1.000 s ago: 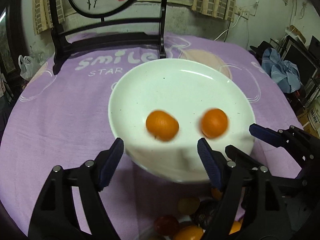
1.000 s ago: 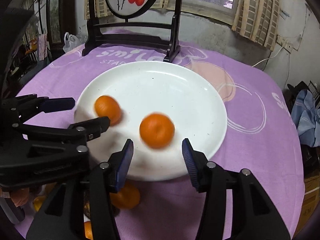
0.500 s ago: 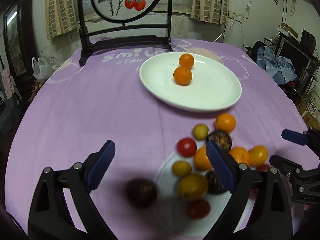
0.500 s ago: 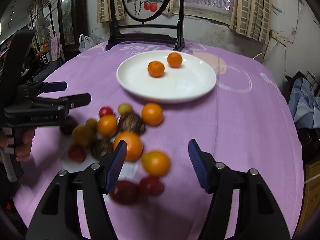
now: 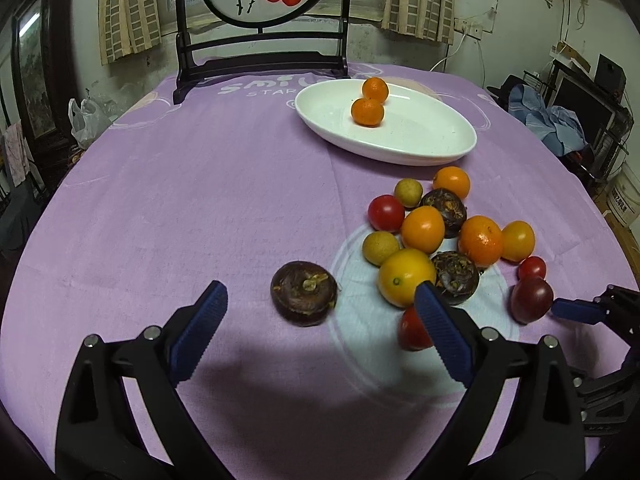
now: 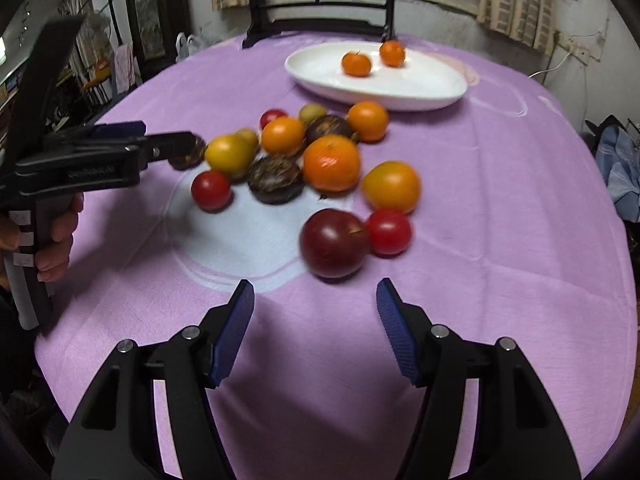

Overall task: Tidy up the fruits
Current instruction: 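Grasp the dark mangosteen with the left tool while the right tool grasps the dark red plum, then lower the mangosteen and plum onto the white plate and open both tools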

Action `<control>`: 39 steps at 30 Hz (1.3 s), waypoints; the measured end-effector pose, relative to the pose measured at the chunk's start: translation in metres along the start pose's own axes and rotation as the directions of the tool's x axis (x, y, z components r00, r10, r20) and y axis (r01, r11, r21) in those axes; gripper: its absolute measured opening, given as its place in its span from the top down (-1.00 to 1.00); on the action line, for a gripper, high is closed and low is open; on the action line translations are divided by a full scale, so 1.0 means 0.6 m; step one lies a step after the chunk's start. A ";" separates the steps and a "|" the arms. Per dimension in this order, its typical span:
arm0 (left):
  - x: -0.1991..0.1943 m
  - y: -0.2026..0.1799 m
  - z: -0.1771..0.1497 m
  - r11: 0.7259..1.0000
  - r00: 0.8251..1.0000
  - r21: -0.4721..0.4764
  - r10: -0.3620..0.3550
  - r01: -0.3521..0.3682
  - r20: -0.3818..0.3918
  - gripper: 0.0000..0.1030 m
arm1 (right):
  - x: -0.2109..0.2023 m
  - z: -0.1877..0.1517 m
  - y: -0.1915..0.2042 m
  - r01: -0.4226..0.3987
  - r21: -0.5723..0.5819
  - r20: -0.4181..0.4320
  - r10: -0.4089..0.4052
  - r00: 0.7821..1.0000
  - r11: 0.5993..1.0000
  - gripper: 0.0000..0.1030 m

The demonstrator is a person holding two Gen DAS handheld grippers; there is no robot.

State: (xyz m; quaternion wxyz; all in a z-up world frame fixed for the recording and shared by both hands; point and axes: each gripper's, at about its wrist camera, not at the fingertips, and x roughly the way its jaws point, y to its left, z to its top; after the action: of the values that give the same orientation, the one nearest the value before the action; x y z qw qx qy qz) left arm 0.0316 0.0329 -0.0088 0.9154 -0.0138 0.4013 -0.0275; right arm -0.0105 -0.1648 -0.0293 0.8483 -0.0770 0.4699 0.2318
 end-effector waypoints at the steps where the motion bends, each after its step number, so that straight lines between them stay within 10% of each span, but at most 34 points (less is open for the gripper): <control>1: 0.002 0.005 -0.002 1.000 1.000 -0.009 -0.003 0.003 -0.004 -0.87 | 0.007 0.004 0.002 -0.003 0.005 -0.007 0.003 1.000 1.000 -0.25; 12: 0.004 0.017 -0.010 1.000 1.000 0.025 -0.010 0.011 -0.030 -0.87 | 0.036 0.033 -0.009 0.065 0.043 0.006 -0.065 0.998 0.997 0.24; 21: 0.019 0.031 -0.011 0.999 0.998 0.038 -0.007 0.009 -0.066 -0.85 | 0.012 0.015 -0.015 -0.017 0.058 0.049 0.014 0.999 0.998 0.24; 32: 0.062 0.014 0.002 0.997 0.993 0.076 0.020 -0.011 -0.112 0.18 | -0.006 0.009 -0.017 -0.035 0.038 0.070 0.032 0.997 0.999 0.24; 39: 0.022 0.005 0.009 0.997 0.994 0.064 -0.040 0.047 -0.104 0.18 | -0.036 0.028 -0.025 -0.057 0.024 0.103 0.055 0.993 0.998 0.24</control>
State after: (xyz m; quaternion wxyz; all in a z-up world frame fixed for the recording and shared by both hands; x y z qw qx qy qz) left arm 0.0444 0.0348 -0.0151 0.8928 0.0092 0.4462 -0.0612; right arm -0.0005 -0.1792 -0.0032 0.8654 -0.0405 0.4306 0.2528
